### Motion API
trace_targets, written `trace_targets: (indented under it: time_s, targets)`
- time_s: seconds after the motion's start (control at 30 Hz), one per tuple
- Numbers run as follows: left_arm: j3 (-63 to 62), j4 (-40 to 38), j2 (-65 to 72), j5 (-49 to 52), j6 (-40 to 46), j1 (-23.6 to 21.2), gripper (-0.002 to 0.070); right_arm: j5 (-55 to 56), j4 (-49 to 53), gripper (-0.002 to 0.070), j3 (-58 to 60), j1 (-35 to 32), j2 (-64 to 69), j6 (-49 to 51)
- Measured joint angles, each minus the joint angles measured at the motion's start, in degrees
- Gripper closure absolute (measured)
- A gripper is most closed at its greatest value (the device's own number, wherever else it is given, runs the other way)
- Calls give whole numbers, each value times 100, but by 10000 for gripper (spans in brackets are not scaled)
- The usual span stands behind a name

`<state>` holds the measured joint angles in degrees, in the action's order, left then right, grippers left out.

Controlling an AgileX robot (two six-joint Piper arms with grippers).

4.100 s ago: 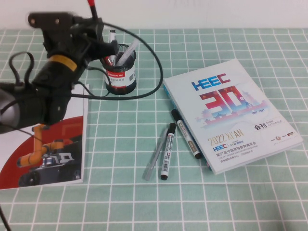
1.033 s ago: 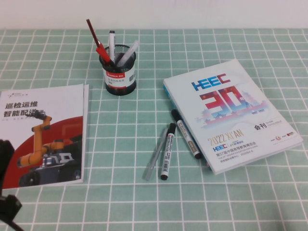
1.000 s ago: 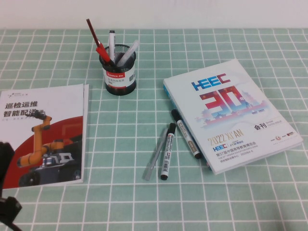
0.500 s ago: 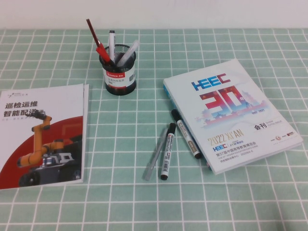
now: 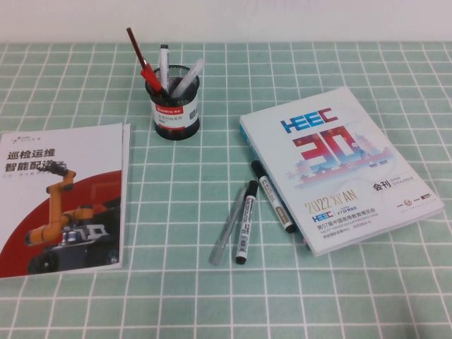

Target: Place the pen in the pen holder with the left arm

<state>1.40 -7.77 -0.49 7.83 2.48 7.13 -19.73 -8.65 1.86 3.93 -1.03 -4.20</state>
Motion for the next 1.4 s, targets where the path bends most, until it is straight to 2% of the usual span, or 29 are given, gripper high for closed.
trace_targets:
  time_s: [0.37, 1.4]
  targets:
    - [2, 119, 0, 1340, -74, 0, 675, 0, 0, 696, 0, 0, 0, 0]
    - [-7, 146, 0, 1397, -34, 0, 675, 0, 0, 696, 0, 0, 0, 12]
